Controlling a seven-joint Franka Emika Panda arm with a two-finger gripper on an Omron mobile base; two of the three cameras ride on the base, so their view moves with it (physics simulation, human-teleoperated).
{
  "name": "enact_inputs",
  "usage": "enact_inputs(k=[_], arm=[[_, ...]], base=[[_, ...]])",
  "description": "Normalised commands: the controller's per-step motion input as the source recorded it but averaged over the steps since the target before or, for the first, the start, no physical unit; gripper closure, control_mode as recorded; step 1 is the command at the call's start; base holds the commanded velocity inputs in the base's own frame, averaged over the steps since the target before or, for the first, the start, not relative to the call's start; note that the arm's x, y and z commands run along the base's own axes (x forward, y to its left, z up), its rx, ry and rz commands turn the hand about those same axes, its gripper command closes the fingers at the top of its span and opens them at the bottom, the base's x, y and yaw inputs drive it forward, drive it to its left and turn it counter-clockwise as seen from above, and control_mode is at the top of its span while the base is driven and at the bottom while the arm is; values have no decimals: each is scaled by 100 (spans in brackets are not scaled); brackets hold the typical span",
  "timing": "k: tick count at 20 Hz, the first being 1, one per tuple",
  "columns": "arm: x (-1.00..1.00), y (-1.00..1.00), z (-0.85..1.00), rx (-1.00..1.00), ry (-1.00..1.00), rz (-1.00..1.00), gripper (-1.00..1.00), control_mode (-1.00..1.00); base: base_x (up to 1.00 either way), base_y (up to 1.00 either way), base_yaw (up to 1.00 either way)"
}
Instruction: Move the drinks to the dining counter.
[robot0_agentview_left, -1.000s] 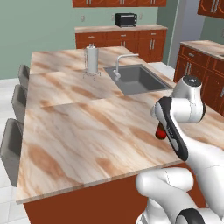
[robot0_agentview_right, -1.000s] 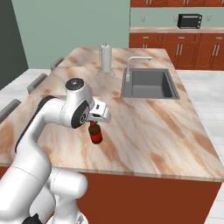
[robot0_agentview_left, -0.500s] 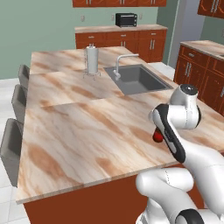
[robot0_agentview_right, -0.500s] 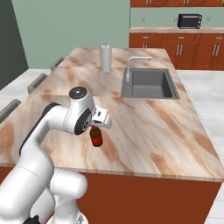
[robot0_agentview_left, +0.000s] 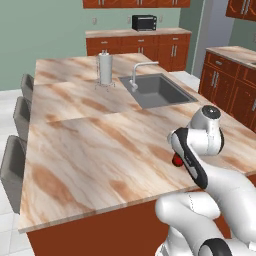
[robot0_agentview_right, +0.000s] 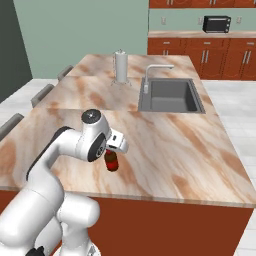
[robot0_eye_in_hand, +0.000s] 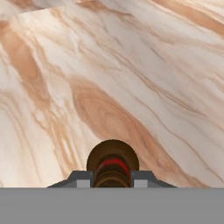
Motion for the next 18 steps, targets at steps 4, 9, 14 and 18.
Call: enact_inputs(k=[4, 9, 14, 18], arm=[[12, 0, -25, 0, 0, -2, 100, -100], [15, 0, -22, 0, 0, 0, 100, -100], [16, 0, -24, 0, 0, 0, 100, -100], [15, 0, -26, 0, 0, -1, 100, -100]], base=[[0, 0, 0], [0, 0, 0], [0, 0, 0], [0, 0, 0]])
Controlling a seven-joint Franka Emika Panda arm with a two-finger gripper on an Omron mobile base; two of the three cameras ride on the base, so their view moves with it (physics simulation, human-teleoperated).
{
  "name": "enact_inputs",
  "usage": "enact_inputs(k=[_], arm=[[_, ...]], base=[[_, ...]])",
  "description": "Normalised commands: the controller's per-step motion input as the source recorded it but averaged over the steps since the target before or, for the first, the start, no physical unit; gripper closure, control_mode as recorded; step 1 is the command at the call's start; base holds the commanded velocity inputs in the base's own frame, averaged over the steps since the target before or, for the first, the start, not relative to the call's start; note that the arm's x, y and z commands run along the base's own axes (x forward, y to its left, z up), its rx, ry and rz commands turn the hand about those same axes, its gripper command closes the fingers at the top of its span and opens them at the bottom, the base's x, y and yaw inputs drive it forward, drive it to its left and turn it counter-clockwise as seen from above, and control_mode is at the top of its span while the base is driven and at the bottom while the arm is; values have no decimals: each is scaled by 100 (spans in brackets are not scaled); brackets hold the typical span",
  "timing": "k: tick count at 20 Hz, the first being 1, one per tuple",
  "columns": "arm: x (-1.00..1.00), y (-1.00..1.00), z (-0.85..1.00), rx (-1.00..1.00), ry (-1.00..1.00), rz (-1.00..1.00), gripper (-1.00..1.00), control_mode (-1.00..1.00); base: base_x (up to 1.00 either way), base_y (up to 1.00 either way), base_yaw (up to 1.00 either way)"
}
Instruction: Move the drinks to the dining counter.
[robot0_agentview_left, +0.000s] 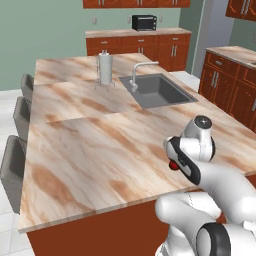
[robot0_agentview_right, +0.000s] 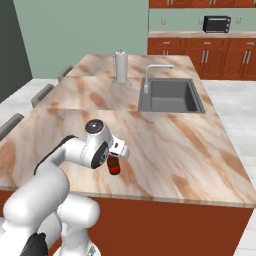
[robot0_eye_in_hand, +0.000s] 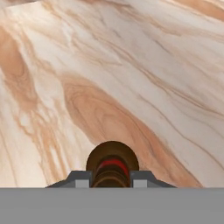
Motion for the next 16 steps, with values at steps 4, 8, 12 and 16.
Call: enact_inputs(k=[4, 8, 12, 16], arm=[[16, 0, -24, 0, 0, -1, 100, -100], [11, 0, -26, 0, 0, -1, -100, -100], [-8, 0, -3, 0, -1, 0, -100, -100], [-12, 0, 26, 0, -7, 0, -100, -100]], base=[[0, 0, 0], [0, 0, 0], [0, 0, 0], [0, 0, 0]])
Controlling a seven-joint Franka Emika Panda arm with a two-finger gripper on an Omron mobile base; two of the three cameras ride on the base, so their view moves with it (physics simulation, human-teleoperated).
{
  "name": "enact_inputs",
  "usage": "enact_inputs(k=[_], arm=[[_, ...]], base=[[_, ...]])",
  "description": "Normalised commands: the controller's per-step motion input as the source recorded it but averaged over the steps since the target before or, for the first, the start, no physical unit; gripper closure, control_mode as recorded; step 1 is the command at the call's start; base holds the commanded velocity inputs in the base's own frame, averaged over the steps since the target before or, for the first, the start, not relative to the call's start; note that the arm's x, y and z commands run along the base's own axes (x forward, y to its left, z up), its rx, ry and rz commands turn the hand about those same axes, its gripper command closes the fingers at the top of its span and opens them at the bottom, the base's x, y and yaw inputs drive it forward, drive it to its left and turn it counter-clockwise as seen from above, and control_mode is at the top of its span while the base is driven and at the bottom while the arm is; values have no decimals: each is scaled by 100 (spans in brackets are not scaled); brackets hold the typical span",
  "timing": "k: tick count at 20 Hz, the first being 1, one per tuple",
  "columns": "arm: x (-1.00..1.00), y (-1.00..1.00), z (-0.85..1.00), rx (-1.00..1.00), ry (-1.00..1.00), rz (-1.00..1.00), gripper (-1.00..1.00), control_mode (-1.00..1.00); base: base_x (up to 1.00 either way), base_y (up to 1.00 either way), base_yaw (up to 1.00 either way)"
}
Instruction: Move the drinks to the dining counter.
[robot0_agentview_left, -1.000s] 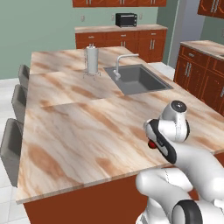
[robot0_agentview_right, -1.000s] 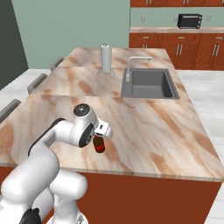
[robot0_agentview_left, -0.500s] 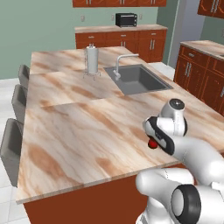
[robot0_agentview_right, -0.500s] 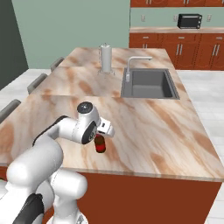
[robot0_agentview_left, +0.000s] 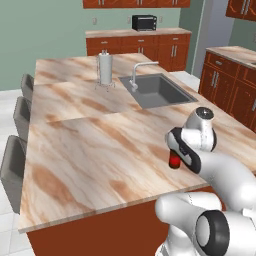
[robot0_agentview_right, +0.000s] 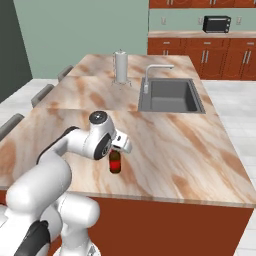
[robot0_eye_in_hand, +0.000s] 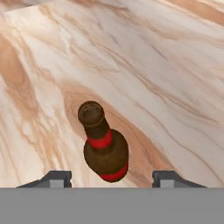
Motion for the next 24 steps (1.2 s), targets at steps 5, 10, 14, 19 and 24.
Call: enact_inputs(k=[5, 10, 14, 19, 24], arm=[[-5, 0, 79, 0, 0, 0, -100, -100], [-24, 0, 96, -2, 0, 0, -100, -100], [-78, -8, 89, 0, 0, -1, -100, -100], [-89, 2, 68, 0, 2, 0, -100, -100], [-84, 24, 28, -1, 2, 0, -100, -100]], base=[[0, 0, 0], [0, 0, 0], [0, 0, 0], [0, 0, 0], [0, 0, 0]])
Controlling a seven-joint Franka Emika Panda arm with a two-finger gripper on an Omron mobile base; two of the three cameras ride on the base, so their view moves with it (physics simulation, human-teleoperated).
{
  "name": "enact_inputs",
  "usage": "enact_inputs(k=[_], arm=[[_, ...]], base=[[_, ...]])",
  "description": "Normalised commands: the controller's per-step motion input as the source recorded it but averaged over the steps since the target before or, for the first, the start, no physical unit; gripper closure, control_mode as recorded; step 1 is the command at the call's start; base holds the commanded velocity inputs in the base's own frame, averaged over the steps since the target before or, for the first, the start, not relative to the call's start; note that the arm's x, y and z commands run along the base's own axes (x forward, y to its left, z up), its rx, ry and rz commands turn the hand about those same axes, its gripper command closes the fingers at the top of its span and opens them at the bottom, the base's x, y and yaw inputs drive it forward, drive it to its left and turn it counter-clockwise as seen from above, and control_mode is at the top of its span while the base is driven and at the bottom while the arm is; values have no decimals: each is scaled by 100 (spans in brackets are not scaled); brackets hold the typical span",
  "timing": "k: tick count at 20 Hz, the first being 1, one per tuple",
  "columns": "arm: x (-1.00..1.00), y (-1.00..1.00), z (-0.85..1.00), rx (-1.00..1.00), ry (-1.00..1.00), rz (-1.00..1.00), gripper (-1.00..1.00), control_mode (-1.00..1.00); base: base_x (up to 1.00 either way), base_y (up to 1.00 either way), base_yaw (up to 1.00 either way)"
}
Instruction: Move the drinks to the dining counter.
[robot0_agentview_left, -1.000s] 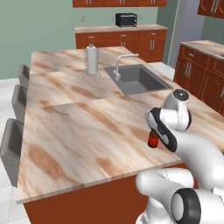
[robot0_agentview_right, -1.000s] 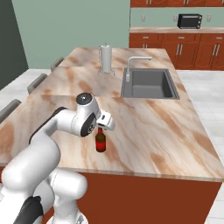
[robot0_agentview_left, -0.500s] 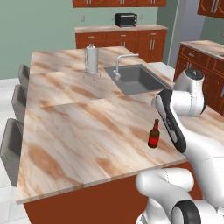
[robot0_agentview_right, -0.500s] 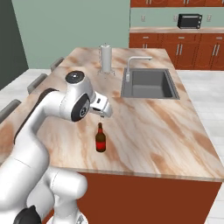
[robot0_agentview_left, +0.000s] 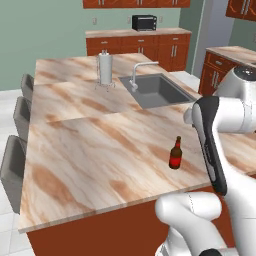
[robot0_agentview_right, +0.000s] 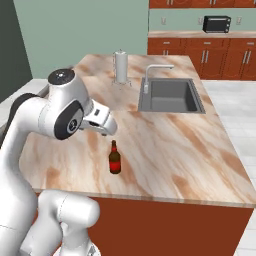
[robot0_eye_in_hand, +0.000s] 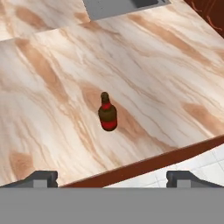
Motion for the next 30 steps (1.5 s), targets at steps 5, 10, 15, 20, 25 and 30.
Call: enact_inputs(k=[5, 10, 15, 20, 25, 30], arm=[[-68, 13, 22, -1, 0, 0, -100, -100], [-16, 0, 3, 0, 0, -2, -100, 100], [0, 0, 0, 0, 0, 0, -100, 100], [0, 0, 0, 0, 0, 0, -100, 100], [0, 0, 0, 0, 0, 0, -100, 100], [0, 0, 0, 0, 0, 0, -100, 100]], base=[[0, 0, 0], [-2, -17, -42], [0, -6, -97], [0, 0, -100], [0, 0, -100], [0, 0, -100]])
